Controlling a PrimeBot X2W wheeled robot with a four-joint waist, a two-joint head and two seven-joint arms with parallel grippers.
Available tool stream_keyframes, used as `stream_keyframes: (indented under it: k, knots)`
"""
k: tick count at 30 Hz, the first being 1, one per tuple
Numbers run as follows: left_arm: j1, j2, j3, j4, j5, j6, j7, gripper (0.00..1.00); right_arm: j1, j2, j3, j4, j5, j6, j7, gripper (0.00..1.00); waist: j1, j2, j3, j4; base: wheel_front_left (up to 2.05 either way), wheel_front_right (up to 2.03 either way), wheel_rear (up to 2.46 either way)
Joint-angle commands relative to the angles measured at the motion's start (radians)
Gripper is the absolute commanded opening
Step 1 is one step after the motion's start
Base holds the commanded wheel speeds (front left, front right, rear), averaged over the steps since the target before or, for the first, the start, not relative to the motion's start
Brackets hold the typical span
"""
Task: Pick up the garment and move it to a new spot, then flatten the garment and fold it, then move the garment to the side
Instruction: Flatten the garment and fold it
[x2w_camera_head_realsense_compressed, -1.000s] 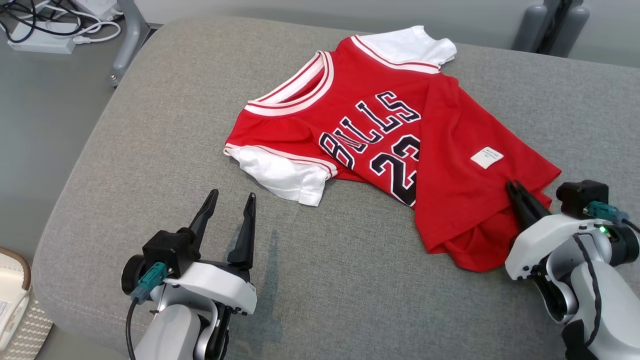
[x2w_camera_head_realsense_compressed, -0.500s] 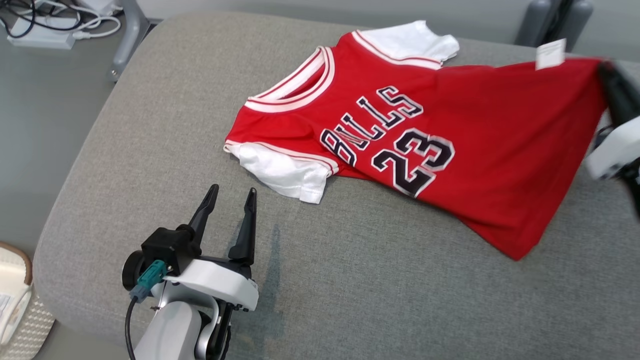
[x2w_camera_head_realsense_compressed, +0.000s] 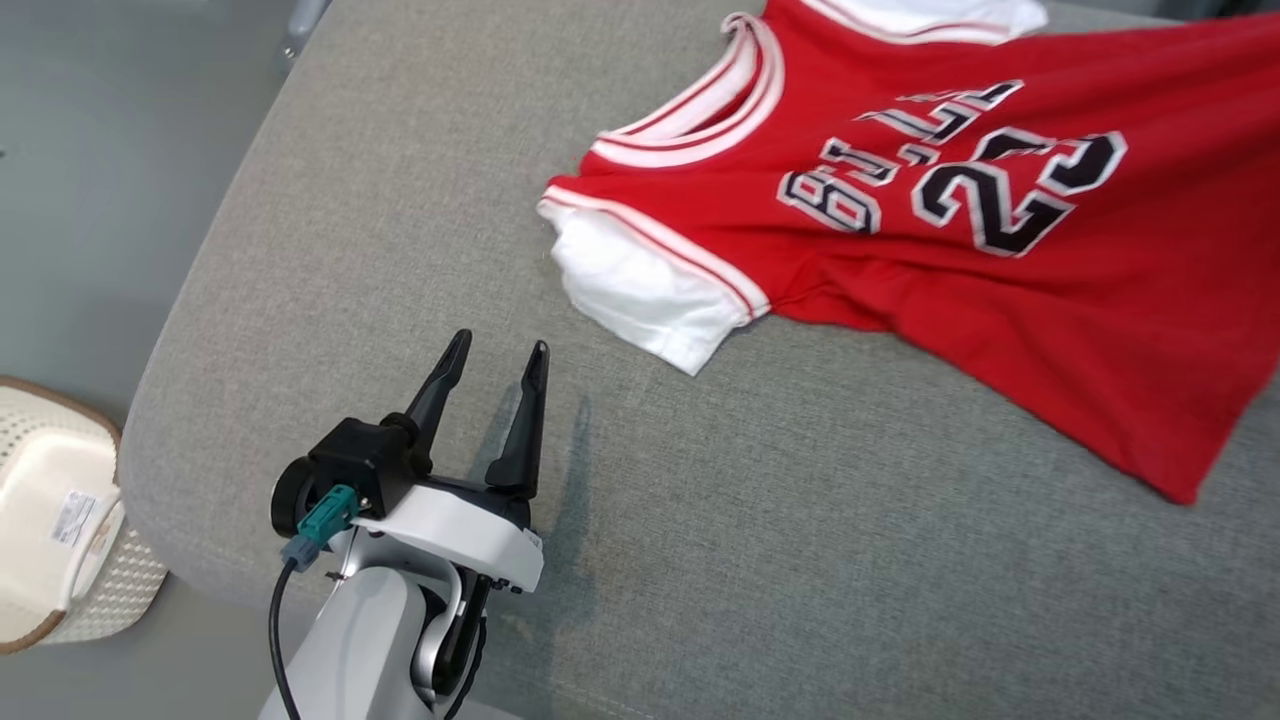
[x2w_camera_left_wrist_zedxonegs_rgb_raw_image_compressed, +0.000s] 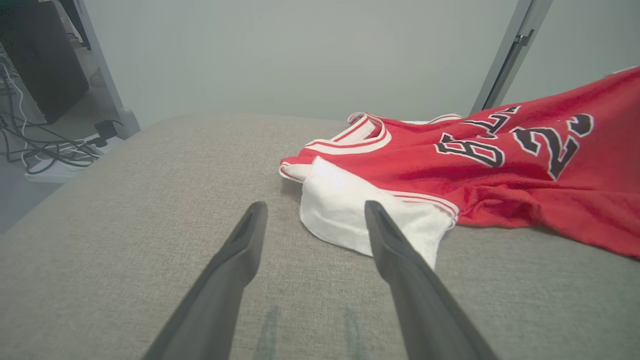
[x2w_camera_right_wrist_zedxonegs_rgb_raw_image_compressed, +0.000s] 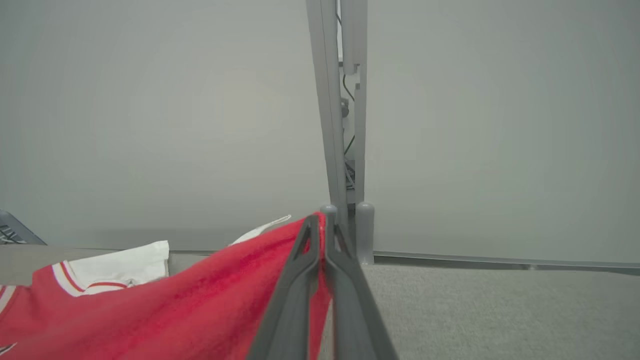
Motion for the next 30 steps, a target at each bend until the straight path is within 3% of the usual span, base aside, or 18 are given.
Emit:
stream_keyframes:
  k: [1,6,7,8,14,19,25,30]
  knots:
    - [-0.019,0.002,-0.001,-0.001,-0.001,-0.003,-0.004,1.00,-0.038,-0.017,-0.023,0.027,-0.030,-0.001,-0.051,0.00,0.0000,0.0000,0.020,0.018,0.00,0.00,0.00]
    - [-0.027,-0.001,-0.013,-0.001,-0.005,-0.004,-0.004,1.00,-0.113,-0.015,-0.066,0.133,-0.107,-0.001,-0.159,0.02,0.0000,0.0000,0.036,0.043,0.00,0.00,0.00]
    - [-0.027,-0.002,-0.015,-0.002,-0.007,-0.003,-0.004,1.00,-0.126,-0.018,-0.075,0.154,-0.124,-0.001,-0.178,0.60,0.0000,0.0000,0.038,0.046,0.00,0.00,0.00]
    - [-0.027,-0.003,-0.016,-0.003,-0.008,-0.002,-0.004,1.00,-0.132,-0.014,-0.083,0.178,-0.138,-0.001,-0.190,1.00,0.0000,0.0000,0.039,0.048,0.00,0.00,0.00]
    - [-0.006,-0.003,-0.016,0.005,-0.008,0.009,-0.004,1.00,-0.122,0.054,-0.042,0.267,-0.184,-0.001,-0.254,1.00,0.0000,0.0000,0.010,0.024,0.00,0.00,0.00]
    - [0.001,-0.002,0.003,0.009,-0.001,0.011,-0.004,1.00,-0.079,0.129,0.014,0.271,-0.147,-0.001,-0.299,1.00,0.0000,0.0000,-0.034,-0.029,0.00,0.00,0.00]
    - [0.022,0.017,0.029,0.032,0.005,0.010,-0.004,1.00,0.048,0.221,0.118,0.175,-0.027,-0.001,-0.332,1.00,0.0000,0.0000,-0.112,-0.141,0.00,0.00,0.00]
    - [0.044,0.025,0.048,0.040,0.002,0.012,-0.004,1.00,0.202,0.244,0.174,0.027,0.079,-0.001,-0.341,1.00,0.0000,0.0000,-0.159,-0.225,0.00,0.00,0.00]
